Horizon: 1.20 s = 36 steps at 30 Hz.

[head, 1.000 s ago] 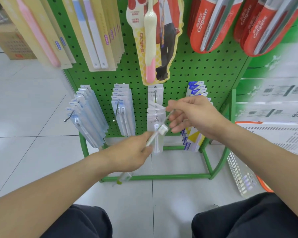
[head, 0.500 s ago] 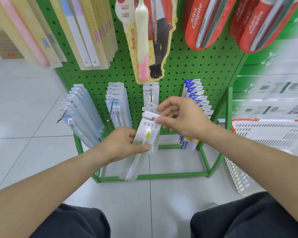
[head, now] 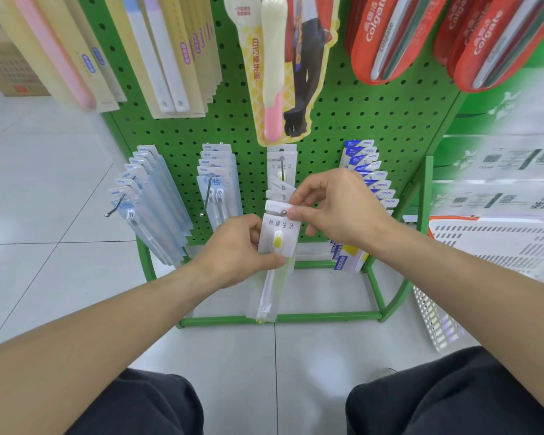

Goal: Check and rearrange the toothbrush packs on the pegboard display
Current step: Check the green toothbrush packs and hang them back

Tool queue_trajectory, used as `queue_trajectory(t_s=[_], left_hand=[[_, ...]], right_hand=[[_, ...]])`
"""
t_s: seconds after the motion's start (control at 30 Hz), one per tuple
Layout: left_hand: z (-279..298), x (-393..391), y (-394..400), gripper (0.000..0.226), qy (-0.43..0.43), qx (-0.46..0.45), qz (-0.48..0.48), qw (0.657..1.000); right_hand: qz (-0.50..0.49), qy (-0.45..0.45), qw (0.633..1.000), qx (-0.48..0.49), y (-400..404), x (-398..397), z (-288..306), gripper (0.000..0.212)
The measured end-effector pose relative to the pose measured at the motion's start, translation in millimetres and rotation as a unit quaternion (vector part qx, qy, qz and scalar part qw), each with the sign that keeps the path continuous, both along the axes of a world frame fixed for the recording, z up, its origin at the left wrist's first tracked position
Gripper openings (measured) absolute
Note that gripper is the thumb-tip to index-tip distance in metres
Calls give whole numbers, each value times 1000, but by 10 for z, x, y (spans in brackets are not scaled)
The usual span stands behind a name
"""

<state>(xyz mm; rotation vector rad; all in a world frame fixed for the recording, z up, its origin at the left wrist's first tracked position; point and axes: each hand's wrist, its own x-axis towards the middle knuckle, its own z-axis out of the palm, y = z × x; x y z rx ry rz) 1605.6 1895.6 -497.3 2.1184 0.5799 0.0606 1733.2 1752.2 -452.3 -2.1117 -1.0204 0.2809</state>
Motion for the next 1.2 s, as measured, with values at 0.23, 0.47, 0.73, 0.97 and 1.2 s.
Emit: queue_trajectory(t_s=[0.23,0.47,0.73,0.97,1.2], left_hand=[[-45,34,20,22,-31,-35,45,998],[-125,122,59,27,-18,-32,43,998],[-131,178,59,26,-17,-8,32,999],[-190,140,142,29,-17,9,25,1000],[-176,156,152,26,-28,19,30,999]], right_hand=[[1,-60,998,-17,35,87,-27,11],[-81,-130,988,19,177,358,-33,16],[-56,-178,977,-106,746,692,-161,39],[-63,-156,980,-102,829,801,-131,19],[-72,-134,985,-76,712,739,-103,9]])
